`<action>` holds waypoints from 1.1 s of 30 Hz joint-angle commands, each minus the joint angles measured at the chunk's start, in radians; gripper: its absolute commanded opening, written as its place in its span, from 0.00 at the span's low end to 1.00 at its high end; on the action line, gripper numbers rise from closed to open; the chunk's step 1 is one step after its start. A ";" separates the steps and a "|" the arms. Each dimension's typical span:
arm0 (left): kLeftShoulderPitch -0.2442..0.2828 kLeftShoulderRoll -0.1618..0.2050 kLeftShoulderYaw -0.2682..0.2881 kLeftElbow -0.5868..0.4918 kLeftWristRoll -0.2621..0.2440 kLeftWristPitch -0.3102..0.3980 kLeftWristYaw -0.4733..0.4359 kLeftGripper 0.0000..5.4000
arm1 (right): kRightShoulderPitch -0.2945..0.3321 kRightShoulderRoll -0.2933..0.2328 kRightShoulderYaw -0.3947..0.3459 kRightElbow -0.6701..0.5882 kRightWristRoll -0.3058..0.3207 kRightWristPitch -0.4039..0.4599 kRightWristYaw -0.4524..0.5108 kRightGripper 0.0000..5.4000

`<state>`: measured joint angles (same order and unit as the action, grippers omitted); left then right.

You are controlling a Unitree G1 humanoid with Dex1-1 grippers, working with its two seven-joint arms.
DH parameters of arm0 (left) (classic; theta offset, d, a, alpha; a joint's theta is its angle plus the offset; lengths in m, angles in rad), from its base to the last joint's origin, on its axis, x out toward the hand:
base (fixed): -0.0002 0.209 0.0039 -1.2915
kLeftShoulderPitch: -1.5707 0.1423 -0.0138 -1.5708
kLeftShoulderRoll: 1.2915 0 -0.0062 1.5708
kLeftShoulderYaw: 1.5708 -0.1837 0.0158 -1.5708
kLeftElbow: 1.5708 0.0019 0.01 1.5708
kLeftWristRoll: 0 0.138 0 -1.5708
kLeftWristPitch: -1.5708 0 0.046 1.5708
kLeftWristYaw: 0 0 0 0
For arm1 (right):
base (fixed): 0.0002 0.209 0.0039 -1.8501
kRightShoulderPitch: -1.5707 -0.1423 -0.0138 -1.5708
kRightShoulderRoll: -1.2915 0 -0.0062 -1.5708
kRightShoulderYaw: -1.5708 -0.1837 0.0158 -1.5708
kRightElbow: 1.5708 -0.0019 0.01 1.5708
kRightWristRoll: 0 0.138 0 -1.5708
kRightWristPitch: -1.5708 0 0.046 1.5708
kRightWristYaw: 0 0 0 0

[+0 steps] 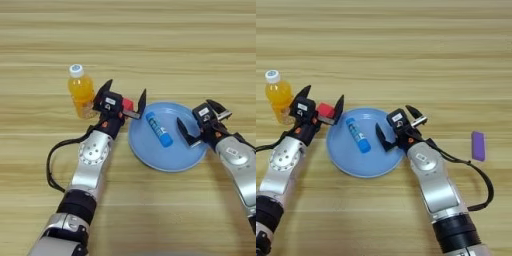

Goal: Move the objects on the table

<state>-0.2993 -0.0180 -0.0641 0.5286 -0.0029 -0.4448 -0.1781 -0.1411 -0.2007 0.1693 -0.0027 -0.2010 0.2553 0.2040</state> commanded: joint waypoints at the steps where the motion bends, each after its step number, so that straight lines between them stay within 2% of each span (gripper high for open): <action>1: 0.002 0.001 -0.003 -0.001 0.008 0.014 0.005 1.00 | -0.015 -0.009 0.005 -0.010 -0.005 0.003 0.009 0.99; 8: -0.005 0.000 -0.001 0.014 0.008 0.010 0.006 1.00 | -0.002 0.004 -0.031 -0.032 0.013 -0.017 -0.019 0.99; 15: -0.014 -0.001 0.004 0.037 0.006 0.003 0.008 1.00 | 0.043 0.001 -0.097 -0.095 0.018 -0.047 -0.075 0.99; 21: -0.019 -0.010 0.012 0.051 -0.004 -0.020 0.007 1.00 | 0.099 -0.006 -0.197 -0.098 0.044 -0.090 -0.130 0.99; 26: -0.029 -0.015 0.024 0.073 -0.011 -0.041 0.011 1.00 | 0.178 -0.002 -0.284 -0.121 0.083 -0.120 -0.159 0.99; 33: -0.042 -0.018 0.032 0.106 -0.009 -0.058 0.010 1.00 | 0.249 0.002 -0.358 -0.120 0.117 -0.137 -0.185 0.99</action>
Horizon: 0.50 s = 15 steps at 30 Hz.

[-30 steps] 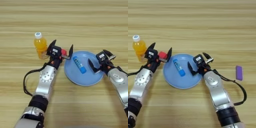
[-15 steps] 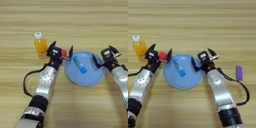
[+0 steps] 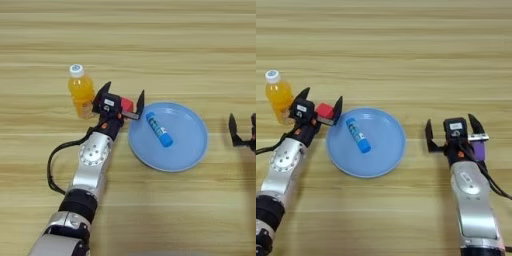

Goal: Move the objects on the table

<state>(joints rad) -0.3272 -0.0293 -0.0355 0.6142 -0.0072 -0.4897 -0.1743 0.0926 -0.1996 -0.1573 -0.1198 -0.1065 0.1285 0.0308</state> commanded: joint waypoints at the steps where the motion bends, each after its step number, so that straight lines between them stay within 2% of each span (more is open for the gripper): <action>1: -0.016 -0.007 0.004 0.023 -0.004 -0.014 0.007 1.00 | 0.018 0.002 -0.040 0.000 0.027 -0.013 -0.016 0.99; 11: -0.017 -0.007 0.008 0.028 -0.003 -0.023 0.008 1.00 | 0.013 0.003 -0.105 0.050 0.066 -0.009 -0.048 0.99; 15: -0.017 -0.008 0.009 0.030 -0.002 -0.025 0.008 1.00 | 0.004 0.018 -0.122 0.071 0.128 0.026 -0.027 0.99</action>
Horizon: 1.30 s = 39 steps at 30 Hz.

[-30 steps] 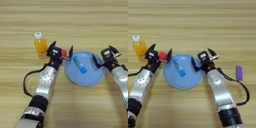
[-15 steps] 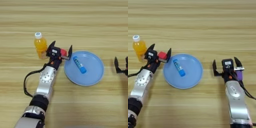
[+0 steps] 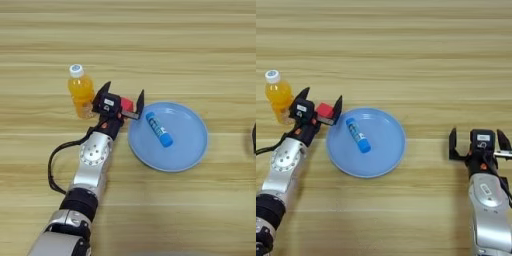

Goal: Move the objects on the table

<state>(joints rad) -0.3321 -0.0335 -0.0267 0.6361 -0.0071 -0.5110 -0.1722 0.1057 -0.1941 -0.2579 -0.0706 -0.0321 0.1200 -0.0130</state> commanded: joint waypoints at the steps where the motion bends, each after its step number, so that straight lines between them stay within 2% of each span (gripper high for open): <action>1: -0.013 -0.003 0.001 0.008 -0.002 -0.004 0.005 1.00 | -0.012 0.013 -0.026 0.028 0.067 0.041 0.020 0.99; 9: -0.012 -0.002 0.003 0.008 -0.001 -0.004 0.003 1.00 | -0.019 0.016 -0.031 0.070 0.153 0.120 0.065 0.99; 18: -0.009 -0.002 0.002 0.002 -0.002 -0.003 0.003 1.00 | -0.023 0.009 -0.046 0.093 0.202 0.171 0.066 0.99; 29: -0.006 -0.002 0.002 -0.003 -0.003 -0.003 0.002 1.00 | -0.041 0.016 -0.077 0.145 0.279 0.223 0.094 0.78; 36: -0.006 -0.002 0.003 -0.004 -0.003 -0.003 0.003 1.00 | -0.048 0.018 -0.074 0.158 0.297 0.238 0.107 0.63; 39: -0.008 -0.002 0.004 -0.002 -0.003 -0.003 0.003 1.00 | -0.044 0.015 -0.054 0.149 0.283 0.227 0.115 0.56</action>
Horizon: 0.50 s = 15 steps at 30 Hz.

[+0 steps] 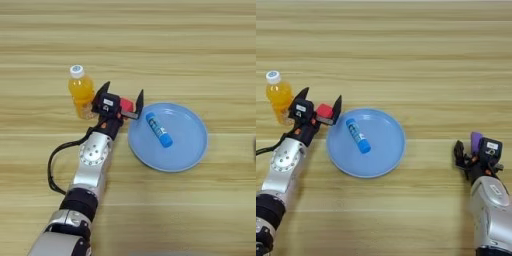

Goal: Move the objects on the table

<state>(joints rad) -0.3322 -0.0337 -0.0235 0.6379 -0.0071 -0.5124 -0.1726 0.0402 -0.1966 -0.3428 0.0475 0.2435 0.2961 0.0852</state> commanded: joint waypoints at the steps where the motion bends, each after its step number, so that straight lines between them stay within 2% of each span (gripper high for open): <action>1: -0.008 -0.001 0.000 -0.003 -0.003 -0.002 0.004 1.00 | 0.024 0.018 0.043 0.023 -0.001 0.044 0.020 0.54; 10: -0.008 -0.001 0.001 -0.005 -0.003 0.000 0.004 1.00 | 0.031 0.033 0.100 -0.004 -0.006 0.044 0.028 0.31; 15: -0.011 -0.001 0.002 0.001 -0.001 -0.001 0.006 1.00 | 0.027 0.058 0.150 -0.011 -0.013 0.045 0.032 0.26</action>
<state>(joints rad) -0.3322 -0.0334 -0.0221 0.6379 -0.0070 -0.5125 -0.1722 0.0440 -0.1610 -0.2231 0.0120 0.2355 0.2952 0.1140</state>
